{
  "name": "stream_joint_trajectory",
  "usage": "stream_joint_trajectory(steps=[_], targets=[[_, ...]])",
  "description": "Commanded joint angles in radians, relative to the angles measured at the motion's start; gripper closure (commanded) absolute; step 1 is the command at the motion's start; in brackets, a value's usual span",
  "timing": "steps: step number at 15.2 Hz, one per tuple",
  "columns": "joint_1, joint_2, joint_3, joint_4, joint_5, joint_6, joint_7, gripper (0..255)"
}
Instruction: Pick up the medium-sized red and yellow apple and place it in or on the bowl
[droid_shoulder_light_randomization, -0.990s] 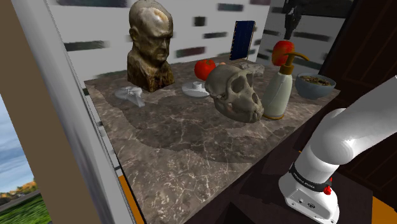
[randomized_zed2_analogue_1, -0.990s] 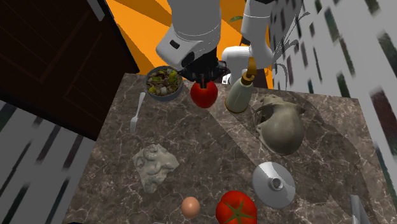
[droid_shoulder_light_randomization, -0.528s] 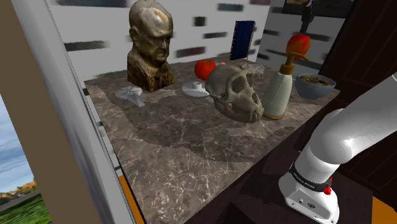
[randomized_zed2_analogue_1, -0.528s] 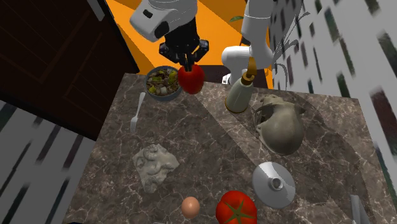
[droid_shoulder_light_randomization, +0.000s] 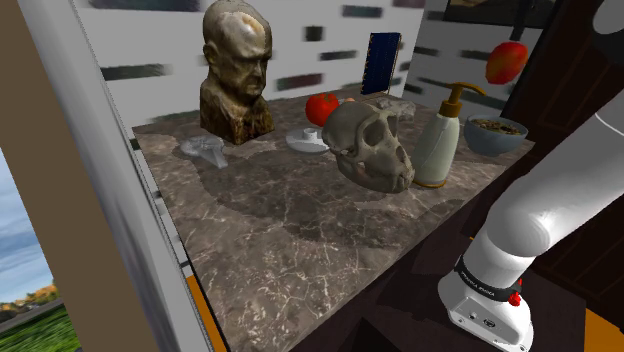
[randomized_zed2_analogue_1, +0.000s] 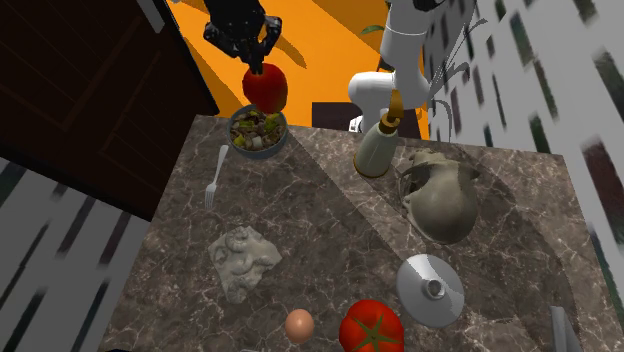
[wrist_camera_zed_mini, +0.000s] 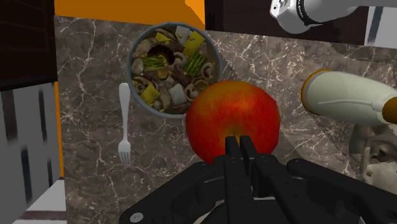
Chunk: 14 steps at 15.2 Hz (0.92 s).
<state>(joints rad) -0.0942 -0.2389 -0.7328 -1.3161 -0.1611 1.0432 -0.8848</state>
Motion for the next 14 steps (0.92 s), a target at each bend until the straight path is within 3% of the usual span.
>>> stream_joint_trajectory(steps=[1,3,5,9,14], targets=[[-0.014,0.062,-0.081,0.085,0.020,-0.030,-0.101,255],[-0.041,0.148,-0.177,0.179,0.069,-0.060,-0.210,255],[-0.109,0.269,-0.286,0.291,0.164,-0.099,-0.345,255],[-0.059,0.142,-0.204,0.135,0.059,-0.016,-0.256,255],[-0.048,0.036,-0.135,-0.020,-0.011,0.066,-0.185,255]])
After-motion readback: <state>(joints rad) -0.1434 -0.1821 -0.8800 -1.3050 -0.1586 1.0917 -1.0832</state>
